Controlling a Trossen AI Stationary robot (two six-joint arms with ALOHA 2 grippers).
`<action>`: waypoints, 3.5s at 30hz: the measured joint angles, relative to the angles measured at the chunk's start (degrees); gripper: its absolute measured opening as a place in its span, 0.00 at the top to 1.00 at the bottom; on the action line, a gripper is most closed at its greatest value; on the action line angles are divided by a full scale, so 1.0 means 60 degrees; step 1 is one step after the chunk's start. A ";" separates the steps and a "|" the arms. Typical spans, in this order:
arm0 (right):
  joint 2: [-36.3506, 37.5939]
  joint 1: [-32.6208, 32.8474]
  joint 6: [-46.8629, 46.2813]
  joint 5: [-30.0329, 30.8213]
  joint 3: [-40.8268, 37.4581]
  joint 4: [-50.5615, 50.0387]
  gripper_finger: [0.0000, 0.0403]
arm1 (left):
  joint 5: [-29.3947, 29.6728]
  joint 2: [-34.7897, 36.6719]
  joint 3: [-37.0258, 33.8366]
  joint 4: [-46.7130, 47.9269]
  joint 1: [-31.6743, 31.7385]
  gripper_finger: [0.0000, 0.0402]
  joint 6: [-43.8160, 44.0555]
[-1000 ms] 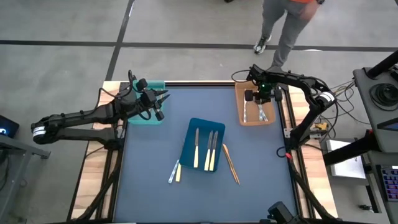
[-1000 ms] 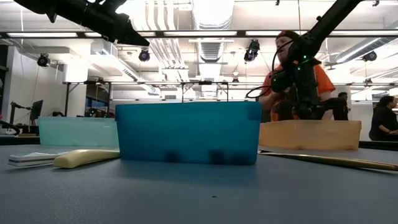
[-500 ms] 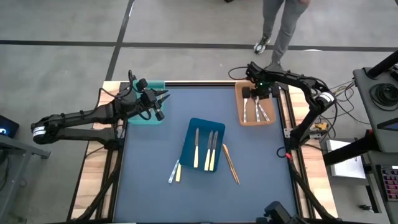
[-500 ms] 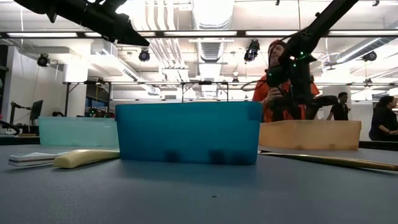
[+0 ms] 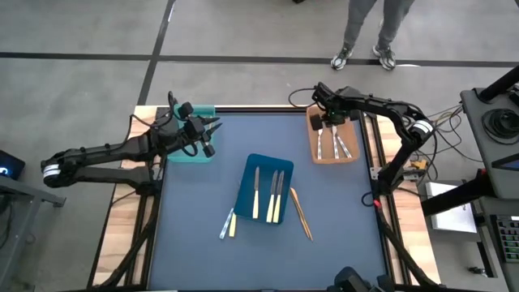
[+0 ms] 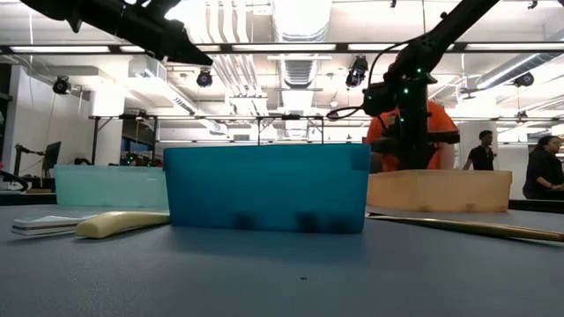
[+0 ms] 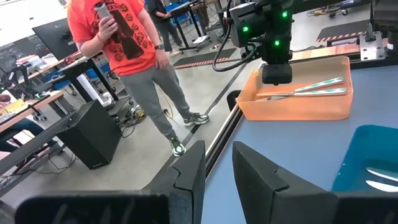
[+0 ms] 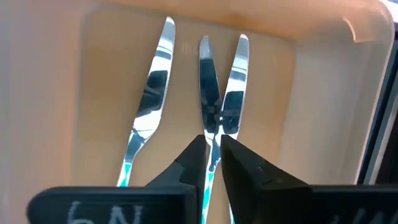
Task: Sort silverware by color (type)
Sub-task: Put the right blue and white knife into the orange bin
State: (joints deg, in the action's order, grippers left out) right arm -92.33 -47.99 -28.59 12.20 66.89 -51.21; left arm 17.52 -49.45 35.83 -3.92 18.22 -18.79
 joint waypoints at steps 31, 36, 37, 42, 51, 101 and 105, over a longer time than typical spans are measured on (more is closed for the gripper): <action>-0.1003 0.0826 -0.0754 0.1406 -0.1142 0.0433 0.98 | 0.0016 -0.0339 0.0339 -0.1202 -0.0001 0.84 -0.0789; -0.0988 0.1055 -0.0879 0.0998 -0.1020 0.0535 0.98 | 0.0015 -0.0339 0.0335 -0.1198 0.0000 0.84 -0.0746; -0.0988 0.1085 -0.0876 0.0915 -0.1013 0.0608 0.98 | 0.0015 -0.0339 0.0337 -0.1195 -0.0002 0.84 -0.0714; -0.0948 0.1147 -0.1124 0.0777 -0.0839 0.0673 0.98 | 0.0015 -0.0339 0.0335 -0.1197 -0.0002 0.84 -0.0628; -0.0930 0.0925 0.0051 0.0444 -0.0003 -0.0563 0.98 | 0.0015 -0.0339 0.0335 -0.1198 -0.0004 0.84 -0.0608; -0.1010 0.0681 0.3780 -0.0537 -0.0302 -0.0800 0.84 | 0.0012 -0.0339 0.0329 -0.1008 -0.0004 0.84 -0.0743; -0.1010 0.0681 0.2994 -0.0553 -0.0288 -0.0775 0.85 | 0.0011 -0.0339 0.0328 -0.0991 -0.0003 0.84 -0.0761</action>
State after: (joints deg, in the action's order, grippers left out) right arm -98.39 -43.90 -10.63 8.88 65.17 -55.86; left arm 17.58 -51.48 37.80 -9.87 18.20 -23.35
